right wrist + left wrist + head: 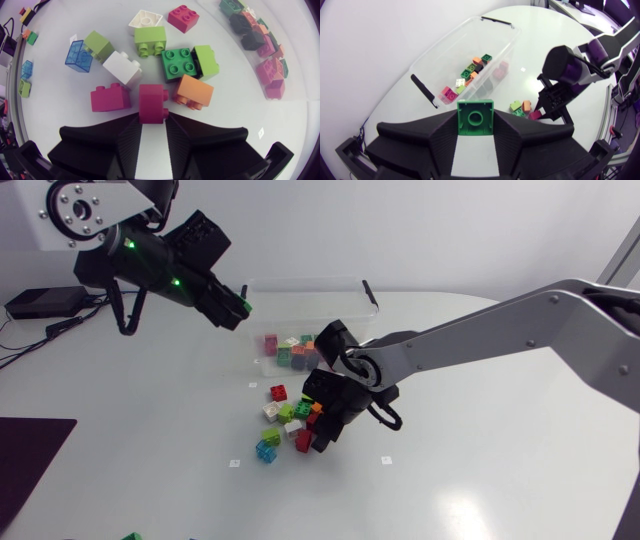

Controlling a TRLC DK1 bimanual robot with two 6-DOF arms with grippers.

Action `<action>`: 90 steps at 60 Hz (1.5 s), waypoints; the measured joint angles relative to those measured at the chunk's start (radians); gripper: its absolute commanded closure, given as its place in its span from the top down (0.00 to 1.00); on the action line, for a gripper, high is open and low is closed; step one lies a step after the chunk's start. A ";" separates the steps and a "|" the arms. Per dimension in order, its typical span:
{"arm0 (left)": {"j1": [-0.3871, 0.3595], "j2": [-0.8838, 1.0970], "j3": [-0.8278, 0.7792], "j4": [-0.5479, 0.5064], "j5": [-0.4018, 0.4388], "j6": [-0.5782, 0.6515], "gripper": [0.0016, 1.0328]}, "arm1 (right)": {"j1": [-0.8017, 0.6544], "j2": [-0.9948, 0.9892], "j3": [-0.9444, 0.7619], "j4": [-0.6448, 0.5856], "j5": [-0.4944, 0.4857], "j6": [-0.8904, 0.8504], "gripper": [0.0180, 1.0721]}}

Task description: Place the duplo bricks in the container

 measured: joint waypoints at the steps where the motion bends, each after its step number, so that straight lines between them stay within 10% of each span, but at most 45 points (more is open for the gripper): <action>1: 0.001 0.006 0.007 0.003 0.000 -0.005 0.18 | -0.001 -0.006 -0.004 0.000 0.000 0.000 0.25; 38: 0.005 0.303 0.242 0.114 0.007 -0.133 0.19 | -0.125 -0.296 -0.094 -0.050 -0.063 0.001 0.25; 46: 0.005 0.367 0.276 0.126 -0.009 -0.157 0.79 | -0.155 -0.305 -0.041 -0.057 -0.069 0.011 0.25; 51: 0.005 0.381 0.277 0.126 -0.032 -0.165 0.95 | -0.164 -0.305 0.003 -0.062 -0.071 0.030 0.25; 90: 0.004 -0.025 -0.046 0.048 -0.039 -0.082 0.94 | -0.222 -0.126 0.377 -0.014 -0.070 0.221 0.25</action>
